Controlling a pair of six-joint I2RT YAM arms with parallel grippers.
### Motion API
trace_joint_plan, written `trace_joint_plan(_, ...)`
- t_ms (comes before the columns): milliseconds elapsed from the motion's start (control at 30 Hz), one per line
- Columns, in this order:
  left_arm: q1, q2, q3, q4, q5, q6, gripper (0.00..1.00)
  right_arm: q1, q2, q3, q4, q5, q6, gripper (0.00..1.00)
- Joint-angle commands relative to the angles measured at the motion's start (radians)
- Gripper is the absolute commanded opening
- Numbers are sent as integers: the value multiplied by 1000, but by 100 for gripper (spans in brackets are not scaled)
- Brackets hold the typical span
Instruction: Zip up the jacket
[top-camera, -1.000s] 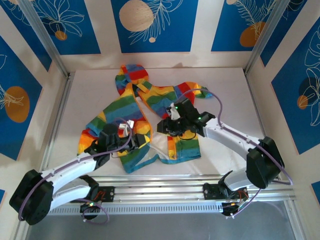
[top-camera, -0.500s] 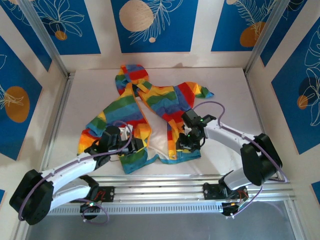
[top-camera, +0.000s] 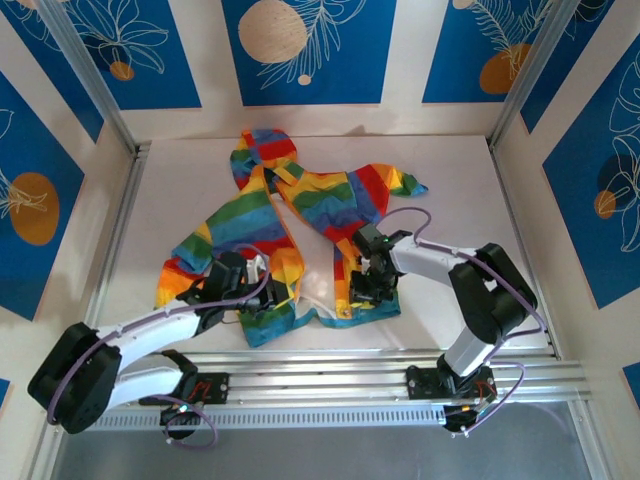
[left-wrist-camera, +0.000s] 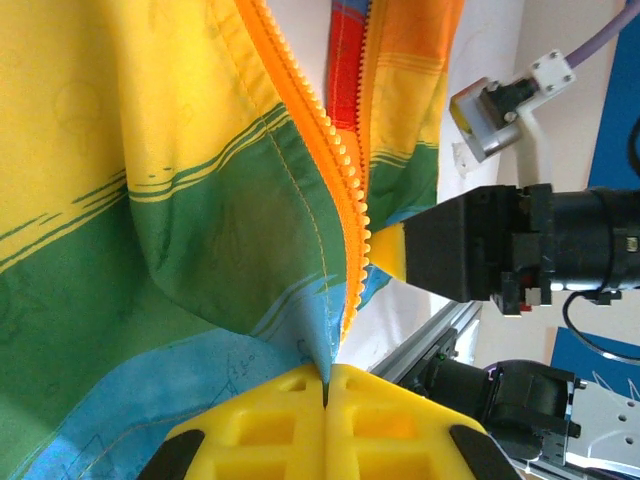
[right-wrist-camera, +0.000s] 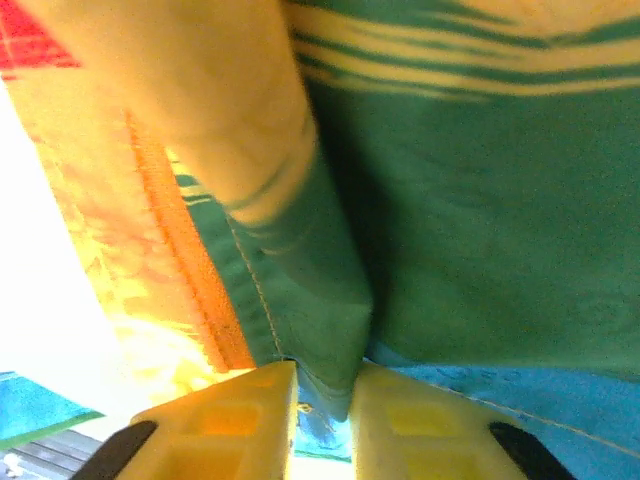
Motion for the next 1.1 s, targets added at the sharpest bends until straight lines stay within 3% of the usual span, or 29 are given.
trace_joint_plan(0,3,21,32,15,23,8,0,27,-25,19,20,-2,-16,8)
trace_joint_plan(100,3,63,72,4,52,27,0,62,-91,29,24,34,-47,0)
trace_joint_plan(367,-46,119,128,-20,6,97,0,106,-204,36,66,95,-109,0)
trace_joint_plan(567,-134,217,180,30,-64,86,0,111,-149,61,91,19,-168,0)
trace_joint_plan(700,-198,335,202,118,-101,48,0,119,-97,48,121,-22,-170,5)
trace_joint_plan(933,-205,505,195,254,-108,-19,0,119,-89,4,184,-63,-161,26)
trace_joint_plan(1067,-204,541,183,290,-100,-37,0,112,-86,-21,187,-60,-153,25)
